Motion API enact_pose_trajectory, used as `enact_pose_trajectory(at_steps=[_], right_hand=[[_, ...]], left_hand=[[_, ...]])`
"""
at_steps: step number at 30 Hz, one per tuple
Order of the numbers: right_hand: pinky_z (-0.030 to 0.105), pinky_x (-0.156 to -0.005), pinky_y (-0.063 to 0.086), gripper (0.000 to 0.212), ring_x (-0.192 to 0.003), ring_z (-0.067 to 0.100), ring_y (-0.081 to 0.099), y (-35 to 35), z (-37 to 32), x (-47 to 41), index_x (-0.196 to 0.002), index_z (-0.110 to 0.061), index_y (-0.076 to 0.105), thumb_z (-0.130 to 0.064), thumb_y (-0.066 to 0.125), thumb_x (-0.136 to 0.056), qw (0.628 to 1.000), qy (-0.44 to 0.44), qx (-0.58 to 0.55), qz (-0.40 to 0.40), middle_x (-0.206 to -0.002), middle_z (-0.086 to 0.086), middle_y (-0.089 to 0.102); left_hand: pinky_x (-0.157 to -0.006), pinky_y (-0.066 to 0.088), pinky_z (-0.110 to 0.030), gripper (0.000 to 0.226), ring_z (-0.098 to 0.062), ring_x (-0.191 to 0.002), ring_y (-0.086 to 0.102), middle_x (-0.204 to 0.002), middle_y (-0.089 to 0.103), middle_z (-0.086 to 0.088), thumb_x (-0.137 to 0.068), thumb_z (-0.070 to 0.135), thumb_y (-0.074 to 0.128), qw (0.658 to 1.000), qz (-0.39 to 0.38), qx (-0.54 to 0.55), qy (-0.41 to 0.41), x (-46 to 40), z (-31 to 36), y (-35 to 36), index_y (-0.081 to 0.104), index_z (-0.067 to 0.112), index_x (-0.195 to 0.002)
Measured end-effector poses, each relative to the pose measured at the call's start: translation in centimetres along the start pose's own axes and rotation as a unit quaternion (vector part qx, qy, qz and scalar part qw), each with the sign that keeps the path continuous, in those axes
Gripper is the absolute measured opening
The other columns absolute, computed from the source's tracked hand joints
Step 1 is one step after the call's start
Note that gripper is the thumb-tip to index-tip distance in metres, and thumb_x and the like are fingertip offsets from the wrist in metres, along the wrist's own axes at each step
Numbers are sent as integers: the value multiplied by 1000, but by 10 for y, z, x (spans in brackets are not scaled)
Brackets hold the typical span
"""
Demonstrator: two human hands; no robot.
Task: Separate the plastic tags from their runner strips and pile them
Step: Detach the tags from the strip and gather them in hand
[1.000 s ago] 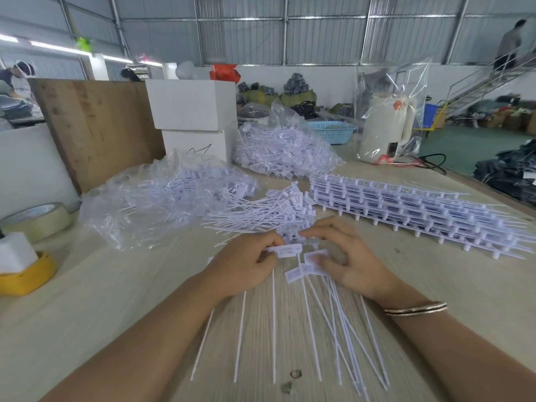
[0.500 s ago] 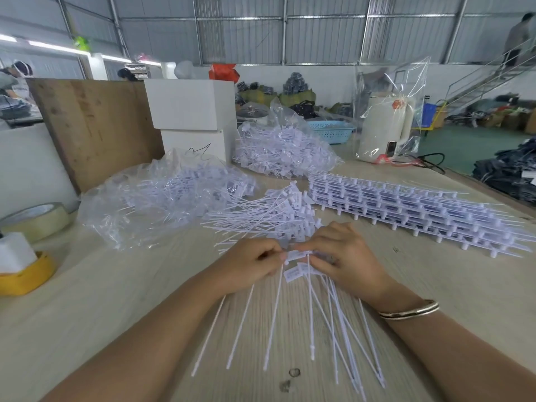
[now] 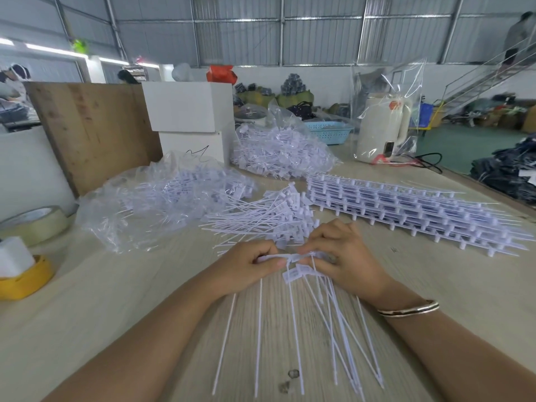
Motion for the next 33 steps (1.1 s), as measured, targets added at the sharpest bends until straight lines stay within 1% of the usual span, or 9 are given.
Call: enact_pose_trajectory(at_steps=[6,14,17,19,22,24,27,30,33], right_hand=[[32,-77,30,20,-84,18,54,-1,-1,-1,-85,-20,73,-37,66,-78,1000,19,4,-14,-81,-5,66],[41,-79,39,31,-86,21,52,4,4,-1,-80,-11,72,-39,60,-83,997,48,-45,-37,-79,1,67],[38,-74,38,40,-75,23,48,0,10,0,-62,3,59,-27,59,-88,994,64,-89,7,-65,7,57],[35,-67,37,39,-68,21,46,-9,14,1,-57,1,54,-24,57,-87,988,73,-120,58,-61,0,51],[32,-62,36,23,-62,1,45,-12,10,-1,-79,-14,75,-30,58,-86,988,52,-130,69,-63,-23,46],[38,-60,38,21,-58,-5,43,-11,7,-1,-95,-25,74,-34,57,-86,989,46,-126,66,-58,-22,45],[37,-61,39,19,-58,-1,44,-10,10,0,-101,-26,70,-26,61,-85,986,46,-141,68,-60,-9,53],[31,-75,41,28,-78,7,49,-1,13,1,-106,-19,69,-5,66,-82,987,53,-149,20,-82,0,55],[49,-87,39,37,-93,19,50,10,17,3,-102,-14,71,13,59,-79,984,84,-146,-51,-92,-2,51]], left_hand=[[-57,29,-21,28,-3,-58,39,-64,45,14,-89,35,60,1000,-10,-6,13,-1,0,2,61,8,-82],[-54,27,-19,27,-4,-56,37,-61,42,12,-83,40,60,999,6,2,32,-1,4,1,53,17,-70],[-53,24,-20,23,-4,-55,35,-61,41,12,-88,32,61,999,26,0,42,-1,5,-3,54,17,-72],[-55,25,-20,23,-4,-56,35,-61,41,13,-91,28,61,998,55,19,28,-1,3,-9,52,20,-71],[-58,28,-22,26,-6,-60,38,-64,42,9,-93,30,57,997,68,33,14,0,3,-12,50,22,-69],[-61,32,-23,25,-7,-62,44,-64,48,9,-93,24,56,998,56,39,6,0,2,-11,53,24,-68],[-62,39,-20,19,-7,-62,52,-65,58,9,-90,12,54,997,38,68,-8,0,2,-9,60,22,-74],[-54,35,-13,15,-4,-55,47,-63,59,9,-74,12,46,991,39,127,-18,1,3,-9,59,17,-81],[-52,35,-14,24,-4,-54,45,-66,60,6,-69,10,42,987,46,154,-25,1,0,-10,60,20,-81]])
Point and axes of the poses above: each hand's wrist, its own x-axis away from the middle knuckle, its own y-axis out of the palm, z = x × y, the point moved 6 cm from there along -x, towards the middle knuckle
